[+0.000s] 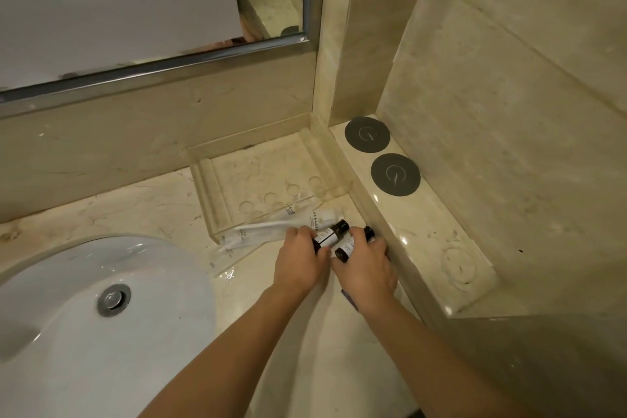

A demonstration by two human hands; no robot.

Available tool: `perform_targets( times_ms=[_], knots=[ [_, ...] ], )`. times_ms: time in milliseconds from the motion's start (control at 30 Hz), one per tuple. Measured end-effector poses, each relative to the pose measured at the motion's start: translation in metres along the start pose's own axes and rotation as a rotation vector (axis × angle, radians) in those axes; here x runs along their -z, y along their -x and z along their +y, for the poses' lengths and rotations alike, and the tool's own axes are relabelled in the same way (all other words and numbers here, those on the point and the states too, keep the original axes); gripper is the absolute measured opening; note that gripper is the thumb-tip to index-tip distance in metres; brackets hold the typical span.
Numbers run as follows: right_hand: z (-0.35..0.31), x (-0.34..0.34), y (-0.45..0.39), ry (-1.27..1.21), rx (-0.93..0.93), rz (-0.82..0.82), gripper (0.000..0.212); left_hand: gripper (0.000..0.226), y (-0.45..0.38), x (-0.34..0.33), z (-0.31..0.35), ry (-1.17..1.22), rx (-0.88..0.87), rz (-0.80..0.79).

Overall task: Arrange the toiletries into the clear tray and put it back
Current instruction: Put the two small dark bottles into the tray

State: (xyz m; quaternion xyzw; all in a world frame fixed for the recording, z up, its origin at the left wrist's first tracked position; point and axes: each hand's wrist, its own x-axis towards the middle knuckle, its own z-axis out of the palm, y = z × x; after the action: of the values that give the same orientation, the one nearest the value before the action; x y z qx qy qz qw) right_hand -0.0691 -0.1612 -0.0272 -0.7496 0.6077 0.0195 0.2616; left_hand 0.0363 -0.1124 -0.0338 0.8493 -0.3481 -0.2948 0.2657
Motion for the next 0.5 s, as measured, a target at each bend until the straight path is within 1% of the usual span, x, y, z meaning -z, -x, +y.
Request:
perform_targets(
  times_ms=[100, 167, 233, 300, 367, 433, 500],
  knots=[
    [-0.004, 0.002, -0.004, 0.014, -0.021, -0.011, 0.05, 0.021, 0.003, 0.008, -0.005, 0.074, -0.023, 0.04],
    [-0.008, 0.003, -0.004, -0.031, -0.043, -0.007, 0.042, 0.021, 0.006, 0.016, -0.01, 0.146, -0.039, 0.051],
    [-0.012, 0.003, -0.001, -0.1, -0.041, 0.031, 0.032, 0.023, 0.011, 0.026, -0.016, 0.237, -0.026, 0.053],
    [-0.015, 0.003, 0.004, -0.189, -0.012, 0.095, 0.019, 0.03, 0.016, 0.038, -0.021, 0.398, 0.042, 0.04],
    [-0.02, 0.002, 0.009, -0.347, 0.019, 0.133, 0.007, 0.035, 0.023, 0.051, -0.028, 0.573, 0.095, 0.023],
    [-0.028, 0.002, 0.016, -0.528, 0.033, 0.122, 0.007, 0.034, 0.032, 0.064, -0.034, 0.677, 0.112, 0.003],
    [-0.036, 0.003, 0.027, -0.671, 0.01, 0.082, 0.02, 0.033, 0.043, 0.077, -0.04, 0.733, 0.111, -0.008]
  ],
)
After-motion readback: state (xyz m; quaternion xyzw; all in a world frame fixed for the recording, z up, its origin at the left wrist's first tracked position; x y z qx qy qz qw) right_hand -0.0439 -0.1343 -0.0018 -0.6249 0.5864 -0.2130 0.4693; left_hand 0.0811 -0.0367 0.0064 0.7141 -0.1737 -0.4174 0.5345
